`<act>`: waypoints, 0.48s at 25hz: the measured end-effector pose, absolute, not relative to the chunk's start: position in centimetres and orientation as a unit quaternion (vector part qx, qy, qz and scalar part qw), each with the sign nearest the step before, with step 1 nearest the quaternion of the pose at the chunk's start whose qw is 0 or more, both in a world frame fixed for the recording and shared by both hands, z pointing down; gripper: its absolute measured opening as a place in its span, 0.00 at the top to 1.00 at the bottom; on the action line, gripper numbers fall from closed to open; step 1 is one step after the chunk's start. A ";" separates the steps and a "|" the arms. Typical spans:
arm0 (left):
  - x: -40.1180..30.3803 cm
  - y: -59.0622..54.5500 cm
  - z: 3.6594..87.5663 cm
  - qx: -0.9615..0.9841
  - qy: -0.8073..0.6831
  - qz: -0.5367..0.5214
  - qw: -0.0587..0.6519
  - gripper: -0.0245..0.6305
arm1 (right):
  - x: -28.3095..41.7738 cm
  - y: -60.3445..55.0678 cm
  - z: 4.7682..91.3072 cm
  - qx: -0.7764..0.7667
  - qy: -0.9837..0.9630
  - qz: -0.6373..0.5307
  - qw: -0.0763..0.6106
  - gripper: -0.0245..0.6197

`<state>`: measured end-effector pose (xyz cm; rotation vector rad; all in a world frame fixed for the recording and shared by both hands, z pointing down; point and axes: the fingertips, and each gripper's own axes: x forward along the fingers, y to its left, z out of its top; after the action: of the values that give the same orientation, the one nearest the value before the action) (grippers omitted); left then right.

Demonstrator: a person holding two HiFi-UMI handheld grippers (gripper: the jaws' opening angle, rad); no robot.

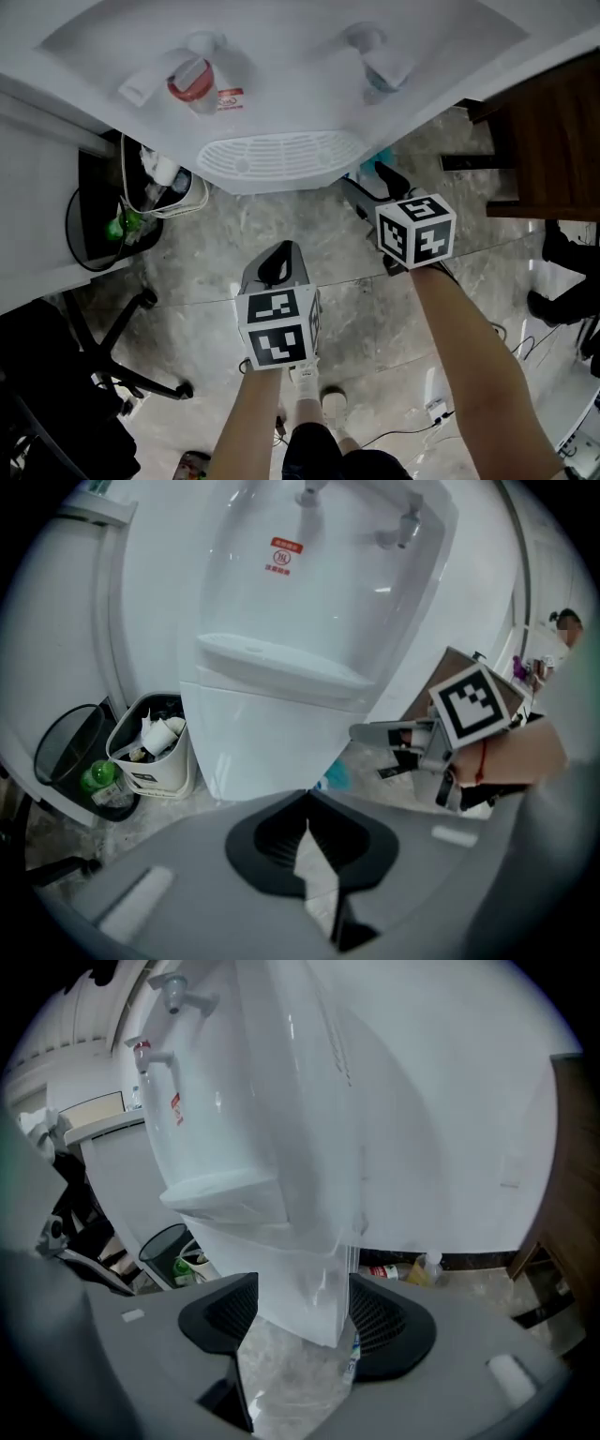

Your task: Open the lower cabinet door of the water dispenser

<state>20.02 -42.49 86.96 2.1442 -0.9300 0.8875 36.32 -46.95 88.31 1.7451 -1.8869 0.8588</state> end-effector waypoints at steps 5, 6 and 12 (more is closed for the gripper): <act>19.1 -43.3 88.2 0.811 -0.352 0.346 0.314 0.95 | 36.0 -50.1 88.7 0.606 -0.702 0.284 0.243 0.45; 19.1 -43.3 88.2 0.811 -0.352 0.343 0.316 0.95 | 35.9 -50.2 88.7 0.607 -0.701 0.283 0.243 0.45; 19.3 -42.9 87.8 0.813 -0.349 0.331 0.329 0.95 | 35.4 -49.3 88.6 0.631 -0.681 0.296 0.224 0.48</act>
<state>19.33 -42.88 87.79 2.1274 -0.9144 0.8658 35.41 -49.27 88.62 1.7424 -1.8782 0.8173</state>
